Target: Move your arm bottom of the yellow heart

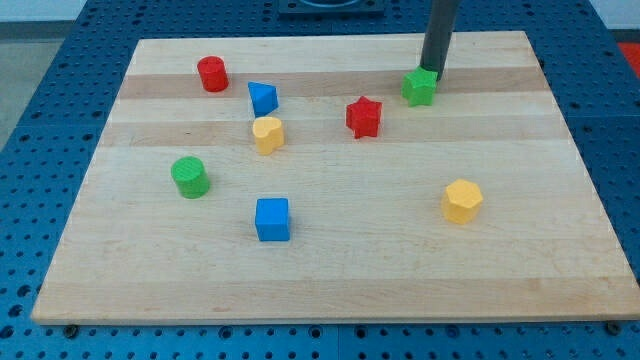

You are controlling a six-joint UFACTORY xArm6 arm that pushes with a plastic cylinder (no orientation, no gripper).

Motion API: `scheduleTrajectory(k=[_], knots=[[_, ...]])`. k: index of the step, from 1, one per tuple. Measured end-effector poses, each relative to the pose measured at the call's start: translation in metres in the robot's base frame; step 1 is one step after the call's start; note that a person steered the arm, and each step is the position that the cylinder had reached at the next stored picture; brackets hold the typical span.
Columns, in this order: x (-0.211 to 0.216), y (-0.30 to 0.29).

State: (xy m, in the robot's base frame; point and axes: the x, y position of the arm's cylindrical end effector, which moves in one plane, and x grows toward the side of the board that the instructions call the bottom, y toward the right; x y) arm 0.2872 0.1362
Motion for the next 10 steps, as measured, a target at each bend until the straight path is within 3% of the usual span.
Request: scheduleTrajectory(k=[3, 4, 6, 7, 10], knots=[[0.035, 0.025], [0.067, 0.039], [0.149, 0.005], [0.149, -0.002], [0.165, -0.174]])
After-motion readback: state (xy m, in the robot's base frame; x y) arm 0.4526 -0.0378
